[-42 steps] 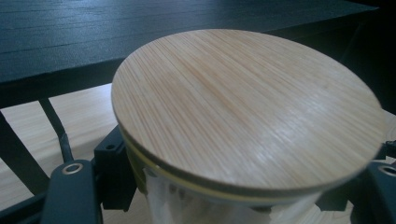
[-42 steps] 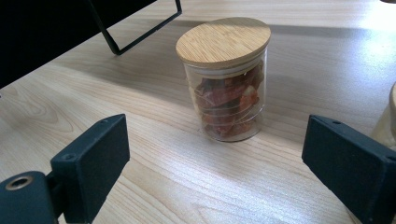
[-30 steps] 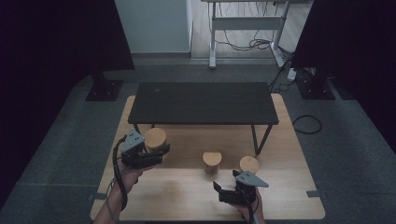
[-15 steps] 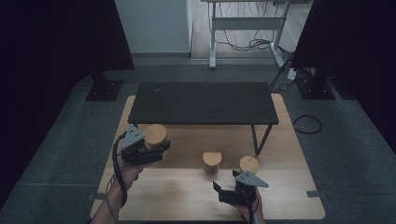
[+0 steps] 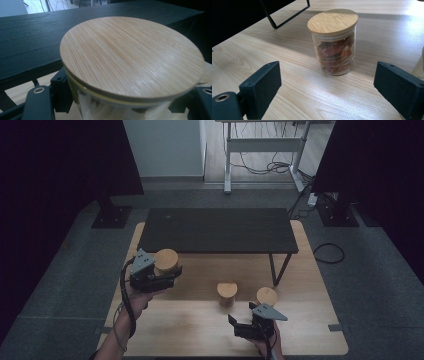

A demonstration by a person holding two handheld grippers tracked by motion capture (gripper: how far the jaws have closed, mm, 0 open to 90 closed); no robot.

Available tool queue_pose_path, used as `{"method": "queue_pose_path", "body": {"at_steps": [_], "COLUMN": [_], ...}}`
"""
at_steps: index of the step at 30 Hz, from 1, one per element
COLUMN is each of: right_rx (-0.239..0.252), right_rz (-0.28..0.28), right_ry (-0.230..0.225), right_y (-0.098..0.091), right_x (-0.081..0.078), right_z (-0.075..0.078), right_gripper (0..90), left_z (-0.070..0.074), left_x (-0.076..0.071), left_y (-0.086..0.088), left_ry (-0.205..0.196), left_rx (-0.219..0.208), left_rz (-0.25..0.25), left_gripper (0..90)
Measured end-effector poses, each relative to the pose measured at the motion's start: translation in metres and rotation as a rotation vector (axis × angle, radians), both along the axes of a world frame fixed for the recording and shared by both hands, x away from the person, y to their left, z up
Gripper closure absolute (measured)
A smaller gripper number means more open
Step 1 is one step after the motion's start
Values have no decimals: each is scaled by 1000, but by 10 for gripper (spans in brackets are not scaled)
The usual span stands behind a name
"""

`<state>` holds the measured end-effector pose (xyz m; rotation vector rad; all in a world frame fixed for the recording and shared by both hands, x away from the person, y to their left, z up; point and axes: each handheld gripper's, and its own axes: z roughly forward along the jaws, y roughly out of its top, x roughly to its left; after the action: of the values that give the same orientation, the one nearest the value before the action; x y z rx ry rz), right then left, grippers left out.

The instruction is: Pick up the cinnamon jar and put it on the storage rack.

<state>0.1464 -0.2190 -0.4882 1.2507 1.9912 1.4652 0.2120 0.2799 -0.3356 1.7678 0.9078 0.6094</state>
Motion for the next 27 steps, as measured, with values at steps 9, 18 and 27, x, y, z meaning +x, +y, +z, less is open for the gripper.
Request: {"method": "queue_pose_path", "body": {"at_steps": [9,18,27], "right_rx": [-20,-29,-29], "right_rz": [8,9,8], "right_ry": [-2,-4,-5], "right_y": [4,6,5], "right_x": [-1,-1,-1], "right_z": [0,0,0], "right_gripper": [70,70,70], "left_z": [4,10,15], "left_x": [2,11,16], "left_y": [0,2,0], "left_ry": [-22,-15,-23], "left_rx": [-10,-22,-19], "left_rz": [16,32,46], "left_gripper": [251,251,251]}}
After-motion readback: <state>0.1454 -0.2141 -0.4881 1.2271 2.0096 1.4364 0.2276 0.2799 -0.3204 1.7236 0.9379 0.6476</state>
